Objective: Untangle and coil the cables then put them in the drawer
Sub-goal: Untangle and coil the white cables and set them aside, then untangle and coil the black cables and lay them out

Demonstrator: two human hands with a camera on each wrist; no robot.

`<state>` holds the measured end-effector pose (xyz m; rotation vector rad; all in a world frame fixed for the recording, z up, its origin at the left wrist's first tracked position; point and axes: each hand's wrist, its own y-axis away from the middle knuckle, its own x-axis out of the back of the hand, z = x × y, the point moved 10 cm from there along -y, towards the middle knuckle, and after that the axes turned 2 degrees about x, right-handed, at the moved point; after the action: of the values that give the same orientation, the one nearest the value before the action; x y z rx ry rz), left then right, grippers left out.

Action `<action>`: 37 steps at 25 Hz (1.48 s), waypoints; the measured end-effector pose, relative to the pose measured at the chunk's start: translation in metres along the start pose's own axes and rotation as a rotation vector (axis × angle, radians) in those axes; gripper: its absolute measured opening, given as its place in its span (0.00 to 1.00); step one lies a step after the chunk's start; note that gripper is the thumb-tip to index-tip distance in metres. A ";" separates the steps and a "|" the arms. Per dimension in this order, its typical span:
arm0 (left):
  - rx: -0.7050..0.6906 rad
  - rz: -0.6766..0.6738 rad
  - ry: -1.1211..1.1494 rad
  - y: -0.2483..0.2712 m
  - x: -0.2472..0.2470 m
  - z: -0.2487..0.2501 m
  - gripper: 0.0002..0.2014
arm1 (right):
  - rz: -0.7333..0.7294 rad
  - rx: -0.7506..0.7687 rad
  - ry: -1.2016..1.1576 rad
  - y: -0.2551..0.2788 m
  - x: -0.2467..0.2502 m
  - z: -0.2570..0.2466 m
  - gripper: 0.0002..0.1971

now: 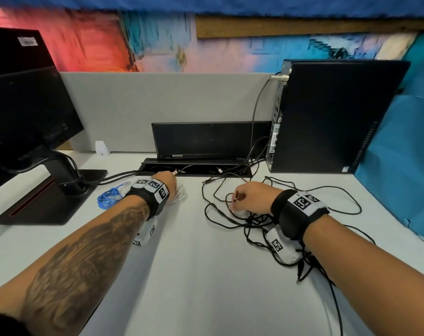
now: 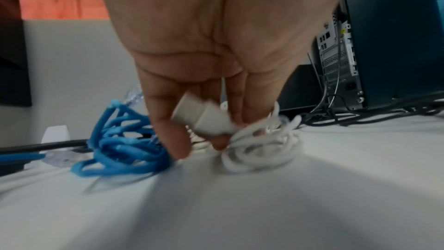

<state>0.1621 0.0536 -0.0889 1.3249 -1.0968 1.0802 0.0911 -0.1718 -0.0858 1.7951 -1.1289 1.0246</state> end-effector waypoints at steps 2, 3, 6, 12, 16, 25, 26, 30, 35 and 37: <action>0.000 0.120 0.013 0.007 0.019 0.004 0.12 | -0.003 -0.004 0.090 0.004 0.002 0.004 0.13; -0.050 0.210 0.069 0.015 0.032 0.014 0.12 | 0.023 -0.002 0.079 0.006 0.006 0.007 0.13; -0.330 0.242 0.451 0.050 0.051 0.068 0.16 | 0.195 0.011 -0.194 0.019 0.033 0.016 0.15; -0.602 -0.227 0.826 0.107 0.022 0.171 0.26 | 0.445 0.138 -0.953 0.061 0.097 0.004 0.12; -0.607 -0.252 1.162 0.107 0.013 0.188 0.21 | 0.514 0.212 -1.166 0.083 0.128 -0.006 0.12; -0.539 -0.292 1.453 0.105 -0.011 0.191 0.30 | 0.673 0.406 -1.609 0.099 0.177 -0.017 0.12; -0.541 -0.255 1.494 0.107 -0.005 0.189 0.25 | 0.685 0.426 -1.618 0.101 0.181 -0.016 0.12; -0.475 -0.121 1.675 0.106 0.028 0.155 0.14 | 0.857 0.377 -1.522 0.115 0.202 0.015 0.13; -0.407 0.177 1.353 0.108 0.071 0.081 0.08 | 1.053 0.142 -1.127 0.130 0.205 0.081 0.13; -0.419 0.159 1.522 0.108 0.082 0.062 0.11 | 1.019 0.059 -1.135 0.123 0.190 0.100 0.14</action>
<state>0.0709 -0.0136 0.0080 -0.1132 -0.1883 1.4118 0.0535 -0.3597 0.0701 1.8222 -2.9041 0.4088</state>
